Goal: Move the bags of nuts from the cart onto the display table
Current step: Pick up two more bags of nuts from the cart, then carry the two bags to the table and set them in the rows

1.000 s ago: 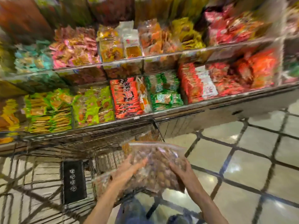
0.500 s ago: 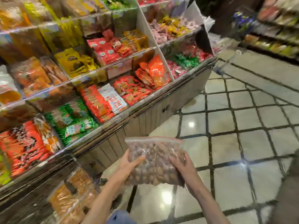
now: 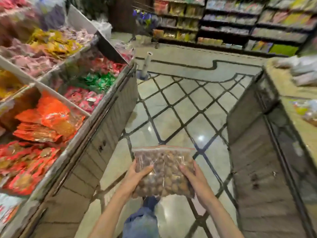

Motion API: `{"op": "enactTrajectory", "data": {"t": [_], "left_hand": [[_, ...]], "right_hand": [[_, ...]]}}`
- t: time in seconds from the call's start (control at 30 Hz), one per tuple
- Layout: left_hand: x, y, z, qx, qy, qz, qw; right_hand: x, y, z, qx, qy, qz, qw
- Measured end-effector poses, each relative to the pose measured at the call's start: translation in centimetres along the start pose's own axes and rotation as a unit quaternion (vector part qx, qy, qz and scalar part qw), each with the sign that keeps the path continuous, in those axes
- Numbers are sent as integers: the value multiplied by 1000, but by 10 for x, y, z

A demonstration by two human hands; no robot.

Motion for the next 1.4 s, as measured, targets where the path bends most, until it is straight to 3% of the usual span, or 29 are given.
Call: {"op": "enactTrajectory", "data": {"t": [0.3, 0.6, 0.77, 0.9, 0.93, 0.97, 1.17, 1.4], "left_hand": [[181, -125, -84, 38, 153, -2, 987], [366, -204, -188, 101, 207, 2, 973], [473, -257, -248, 123, 199, 16, 972], [546, -286, -293, 180, 150, -21, 972], [565, -295, -304, 198, 123, 2, 972], [575, -308, -324, 209, 144, 51, 966], [678, -371, -437, 148, 274, 6, 950], [824, -409, -567, 164, 371, 4, 914]], "right_hand": [[126, 89, 66, 45, -131, 0, 990], [282, 144, 161, 87, -178, 15, 980], [388, 190, 233, 114, -189, 15, 975], [457, 235, 290, 96, -197, 23, 976], [472, 247, 303, 93, -200, 26, 975], [486, 257, 317, 89, -205, 31, 974], [564, 304, 400, 92, -266, 41, 959], [662, 340, 499, 131, -363, 42, 922]]}}
Point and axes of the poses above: each hand's wrist, its own x-axis towards the middle knuckle, its own z-axis out of the back of the hand, y = z × x, the point moved 7 cm from there along x, towards the middle knuckle, and after that the axes turned 2 degrees about -x, right-handed, at the moved point
